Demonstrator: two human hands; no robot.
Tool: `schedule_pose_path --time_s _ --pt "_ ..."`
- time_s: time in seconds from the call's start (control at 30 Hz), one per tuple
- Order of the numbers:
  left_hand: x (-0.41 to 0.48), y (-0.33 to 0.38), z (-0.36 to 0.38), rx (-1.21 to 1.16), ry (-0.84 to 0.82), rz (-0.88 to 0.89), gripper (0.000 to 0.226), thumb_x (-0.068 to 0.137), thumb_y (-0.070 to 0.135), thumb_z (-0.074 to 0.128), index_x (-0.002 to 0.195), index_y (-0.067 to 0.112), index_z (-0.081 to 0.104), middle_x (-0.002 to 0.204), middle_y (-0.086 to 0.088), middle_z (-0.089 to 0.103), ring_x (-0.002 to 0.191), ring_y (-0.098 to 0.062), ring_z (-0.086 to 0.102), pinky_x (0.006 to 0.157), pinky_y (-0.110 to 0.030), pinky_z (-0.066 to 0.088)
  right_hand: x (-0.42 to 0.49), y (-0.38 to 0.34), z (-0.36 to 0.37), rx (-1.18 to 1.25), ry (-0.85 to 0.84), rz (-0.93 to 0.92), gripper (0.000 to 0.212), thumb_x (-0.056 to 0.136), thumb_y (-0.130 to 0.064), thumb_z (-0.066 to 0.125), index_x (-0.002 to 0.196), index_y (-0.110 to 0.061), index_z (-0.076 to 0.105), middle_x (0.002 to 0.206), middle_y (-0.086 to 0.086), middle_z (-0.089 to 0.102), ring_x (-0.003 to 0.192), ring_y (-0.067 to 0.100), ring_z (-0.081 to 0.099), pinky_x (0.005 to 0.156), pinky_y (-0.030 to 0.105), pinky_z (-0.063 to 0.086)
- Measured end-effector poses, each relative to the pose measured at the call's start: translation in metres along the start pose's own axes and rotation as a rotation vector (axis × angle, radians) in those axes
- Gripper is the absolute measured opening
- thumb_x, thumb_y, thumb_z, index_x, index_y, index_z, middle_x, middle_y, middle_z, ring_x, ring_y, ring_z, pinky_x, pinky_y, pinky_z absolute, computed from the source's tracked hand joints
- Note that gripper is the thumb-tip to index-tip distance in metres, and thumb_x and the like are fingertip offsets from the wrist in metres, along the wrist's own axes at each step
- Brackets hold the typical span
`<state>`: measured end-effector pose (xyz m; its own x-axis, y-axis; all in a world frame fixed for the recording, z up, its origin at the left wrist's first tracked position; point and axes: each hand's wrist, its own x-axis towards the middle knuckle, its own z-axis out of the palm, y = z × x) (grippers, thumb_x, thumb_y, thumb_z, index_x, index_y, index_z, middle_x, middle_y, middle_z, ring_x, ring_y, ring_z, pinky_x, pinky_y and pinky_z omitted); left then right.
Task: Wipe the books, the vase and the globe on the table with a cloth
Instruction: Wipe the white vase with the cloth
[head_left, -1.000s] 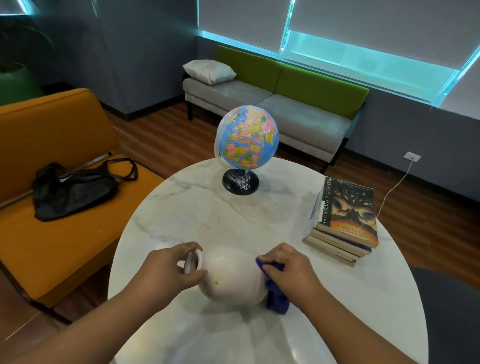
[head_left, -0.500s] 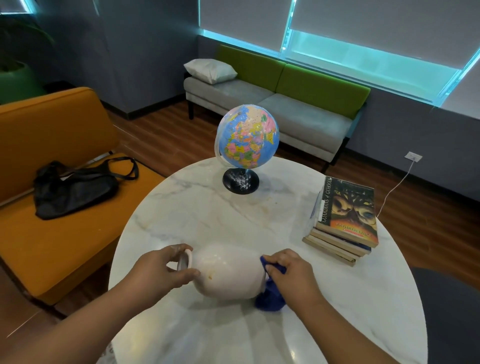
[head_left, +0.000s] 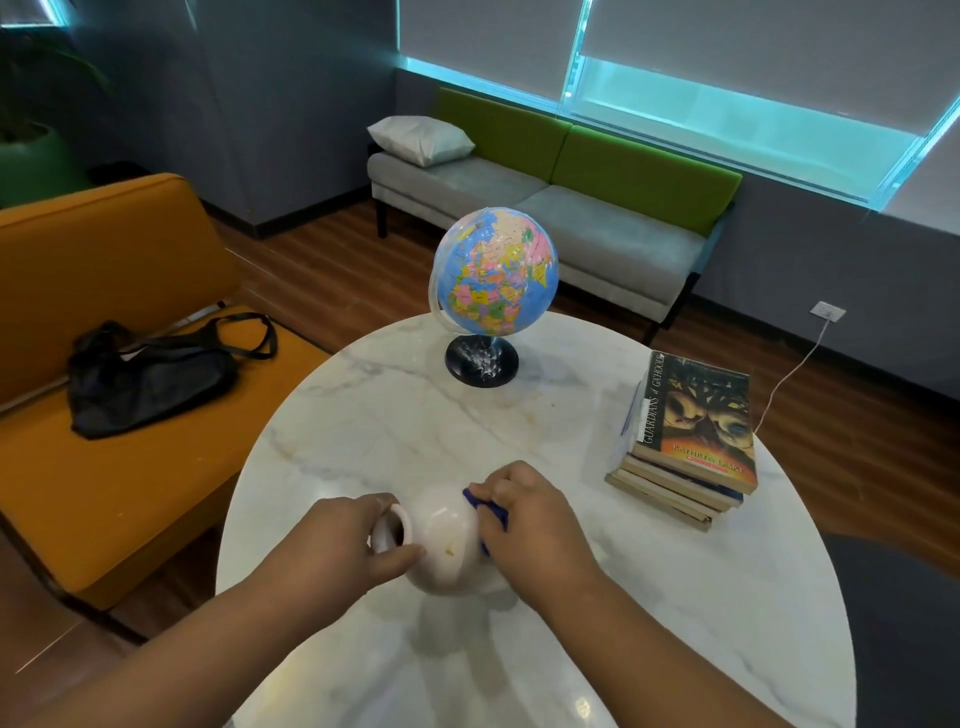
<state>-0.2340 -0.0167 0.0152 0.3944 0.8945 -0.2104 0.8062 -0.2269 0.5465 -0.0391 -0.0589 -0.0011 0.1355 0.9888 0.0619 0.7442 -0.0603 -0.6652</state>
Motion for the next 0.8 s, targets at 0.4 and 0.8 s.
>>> schedule_pose_path --time_s 0.4,0.8 --pt "0.003 0.000 0.005 0.060 0.014 0.083 0.051 0.083 0.054 0.062 0.125 0.026 0.056 0.101 0.005 0.068 0.083 -0.009 0.060 0.072 -0.023 0.051 0.016 -0.016 -0.016 -0.257 -0.202 -0.197 0.027 0.095 -0.018 0.051 0.115 -0.020 0.069 0.113 -0.008 0.056 0.109 0.016 0.048 0.094 0.029 0.042" --pt "0.009 0.003 0.011 0.070 0.065 0.133 0.055 0.080 0.061 0.059 0.121 0.025 0.058 0.095 0.003 0.068 0.085 -0.012 0.062 0.072 -0.025 0.050 0.016 -0.021 -0.025 -0.321 -0.264 -0.283 0.030 0.094 -0.019 0.050 0.118 -0.021 0.068 0.114 -0.009 0.057 0.110 0.015 0.046 0.094 0.030 0.041"
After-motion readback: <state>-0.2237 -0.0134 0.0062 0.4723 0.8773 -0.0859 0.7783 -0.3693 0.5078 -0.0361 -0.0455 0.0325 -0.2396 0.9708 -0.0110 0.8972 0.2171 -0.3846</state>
